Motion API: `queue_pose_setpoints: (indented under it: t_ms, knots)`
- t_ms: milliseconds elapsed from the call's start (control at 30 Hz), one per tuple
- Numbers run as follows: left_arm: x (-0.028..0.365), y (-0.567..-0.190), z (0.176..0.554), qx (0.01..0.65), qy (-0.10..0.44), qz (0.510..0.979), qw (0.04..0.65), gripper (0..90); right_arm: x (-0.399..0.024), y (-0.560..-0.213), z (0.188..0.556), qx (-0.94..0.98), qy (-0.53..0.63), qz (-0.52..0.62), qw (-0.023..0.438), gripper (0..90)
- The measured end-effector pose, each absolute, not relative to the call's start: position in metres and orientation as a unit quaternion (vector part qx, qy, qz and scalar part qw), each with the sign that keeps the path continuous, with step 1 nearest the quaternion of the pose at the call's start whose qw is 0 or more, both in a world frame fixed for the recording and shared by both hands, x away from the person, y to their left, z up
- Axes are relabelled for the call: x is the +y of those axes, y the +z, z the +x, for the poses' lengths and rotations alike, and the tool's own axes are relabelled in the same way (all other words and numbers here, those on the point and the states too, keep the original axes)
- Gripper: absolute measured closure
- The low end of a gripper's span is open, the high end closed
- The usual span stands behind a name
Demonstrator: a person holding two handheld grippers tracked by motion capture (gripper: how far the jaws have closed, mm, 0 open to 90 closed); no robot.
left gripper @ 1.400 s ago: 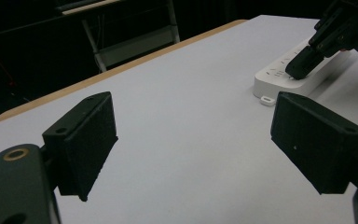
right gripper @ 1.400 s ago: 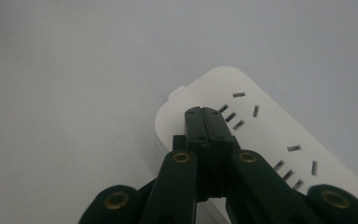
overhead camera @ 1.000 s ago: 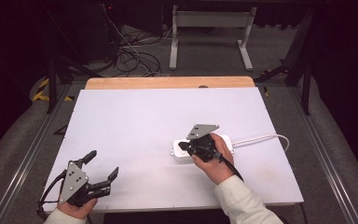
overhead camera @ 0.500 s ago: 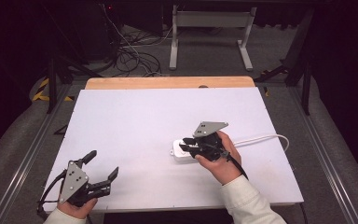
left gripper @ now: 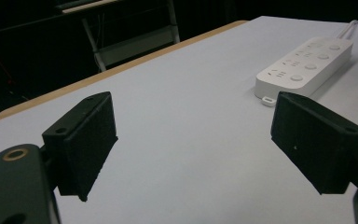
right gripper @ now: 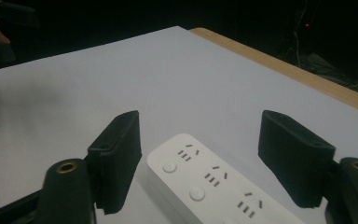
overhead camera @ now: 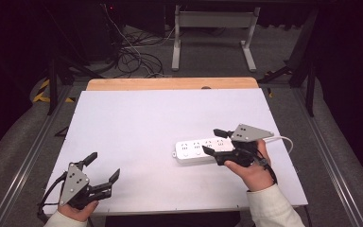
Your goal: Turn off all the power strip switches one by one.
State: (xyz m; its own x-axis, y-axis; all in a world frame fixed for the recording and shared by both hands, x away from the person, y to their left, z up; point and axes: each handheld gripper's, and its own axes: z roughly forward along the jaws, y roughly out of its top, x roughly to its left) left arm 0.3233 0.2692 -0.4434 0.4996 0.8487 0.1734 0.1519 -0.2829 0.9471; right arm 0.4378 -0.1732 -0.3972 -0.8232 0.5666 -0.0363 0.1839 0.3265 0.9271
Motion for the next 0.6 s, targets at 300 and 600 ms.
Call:
queue_pose_setpoints:
  t_ms: [300, 600]
  knots:
    - [0.269, -0.443, 0.324, 0.348, 0.354, 0.717, 0.489, 14.1, -0.229, -0.422, 0.423, 0.773, 0.541, 0.27, 0.19, 27.2]
    - [0.272, -0.446, 0.327, 0.347, 0.346, 0.725, 0.483, 12.4, -0.269, -0.47, 0.418, 0.774, 0.515, 0.321, 0.178, 28.0]
